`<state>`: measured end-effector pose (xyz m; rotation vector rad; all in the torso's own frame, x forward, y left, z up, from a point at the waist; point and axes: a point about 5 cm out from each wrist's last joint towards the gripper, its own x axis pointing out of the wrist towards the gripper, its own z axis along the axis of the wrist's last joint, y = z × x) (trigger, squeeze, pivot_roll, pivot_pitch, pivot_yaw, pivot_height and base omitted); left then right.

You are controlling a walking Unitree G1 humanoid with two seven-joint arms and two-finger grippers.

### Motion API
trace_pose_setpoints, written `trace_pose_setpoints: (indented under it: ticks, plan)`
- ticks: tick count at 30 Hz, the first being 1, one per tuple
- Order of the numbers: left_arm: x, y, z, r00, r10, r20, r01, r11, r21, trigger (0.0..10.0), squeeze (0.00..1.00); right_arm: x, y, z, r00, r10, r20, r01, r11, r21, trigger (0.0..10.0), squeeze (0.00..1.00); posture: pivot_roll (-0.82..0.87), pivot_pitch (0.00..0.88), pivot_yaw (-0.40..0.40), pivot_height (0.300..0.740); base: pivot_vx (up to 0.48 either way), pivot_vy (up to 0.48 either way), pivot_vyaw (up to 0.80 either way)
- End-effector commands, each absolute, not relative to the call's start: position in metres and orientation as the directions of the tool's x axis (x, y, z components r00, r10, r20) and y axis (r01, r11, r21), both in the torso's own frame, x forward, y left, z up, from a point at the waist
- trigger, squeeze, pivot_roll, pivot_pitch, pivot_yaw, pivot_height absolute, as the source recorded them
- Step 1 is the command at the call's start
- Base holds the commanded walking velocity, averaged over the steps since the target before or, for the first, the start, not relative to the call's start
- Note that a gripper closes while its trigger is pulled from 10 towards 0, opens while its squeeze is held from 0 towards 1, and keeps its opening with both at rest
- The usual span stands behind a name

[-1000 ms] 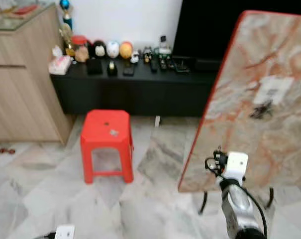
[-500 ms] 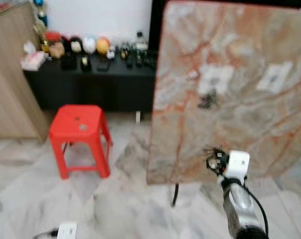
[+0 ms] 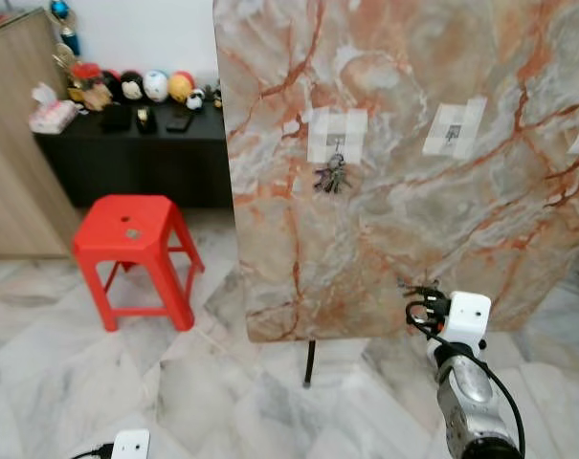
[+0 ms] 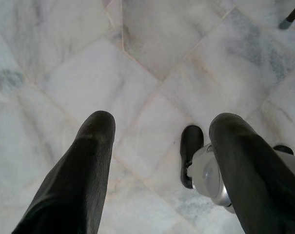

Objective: Hang keys on a hook

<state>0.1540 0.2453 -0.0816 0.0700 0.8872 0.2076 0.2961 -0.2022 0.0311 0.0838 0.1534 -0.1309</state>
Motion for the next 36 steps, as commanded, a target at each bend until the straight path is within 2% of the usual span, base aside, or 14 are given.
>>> trace_pose_setpoints:
  ticks: [1, 9, 21, 28, 36]
  plan:
    - [0.15, 0.247, -0.083, 0.602, 0.215, -0.769, -0.161, 0.976, 0.147, 10.0, 0.0, 0.3, -0.201, 0.036, 0.983, -0.123, -0.135, 0.134, 0.988, 0.077, 10.0, 0.0, 0.13, 0.0, -0.055, 0.74, 0.0, 0.0, 0.0]
    - [0.153, 0.238, -0.084, 0.606, 0.191, -0.772, -0.135, 0.981, 0.137, 10.0, 0.0, 0.302, -0.205, 0.039, 0.982, -0.142, -0.123, 0.152, 0.986, 0.072, 10.0, 0.0, 0.12, 0.0, -0.048, 0.74, 0.0, 0.0, 0.0]
    - [0.155, 0.238, -0.084, 0.603, 0.192, -0.774, -0.14, 0.981, 0.134, 10.0, 0.0, 0.304, -0.209, 0.042, 0.976, -0.18, -0.121, 0.189, 0.98, 0.067, 10.0, 0.0, 0.13, 0.0, -0.058, 0.74, 0.292, 0.0, 0.0]
    - [0.154, 0.241, -0.083, 0.602, 0.202, -0.773, -0.154, 0.979, 0.135, 10.0, 0.0, 0.299, -0.225, 0.038, 0.945, -0.29, -0.15, 0.305, 0.948, 0.089, 10.0, 0.0, 0.13, 0.0, -0.059, 0.74, 0.318, 0.0, 0.0]
    - [0.153, 0.243, -0.083, 0.601, 0.211, -0.771, -0.167, 0.976, 0.138, 10.0, 0.0, 0.299, -0.227, 0.038, 0.936, -0.317, -0.152, 0.332, 0.939, 0.089, 10.0, 0.0, 0.14, 0.0, -0.062, 0.74, 0.187, 0.0, 0.0]
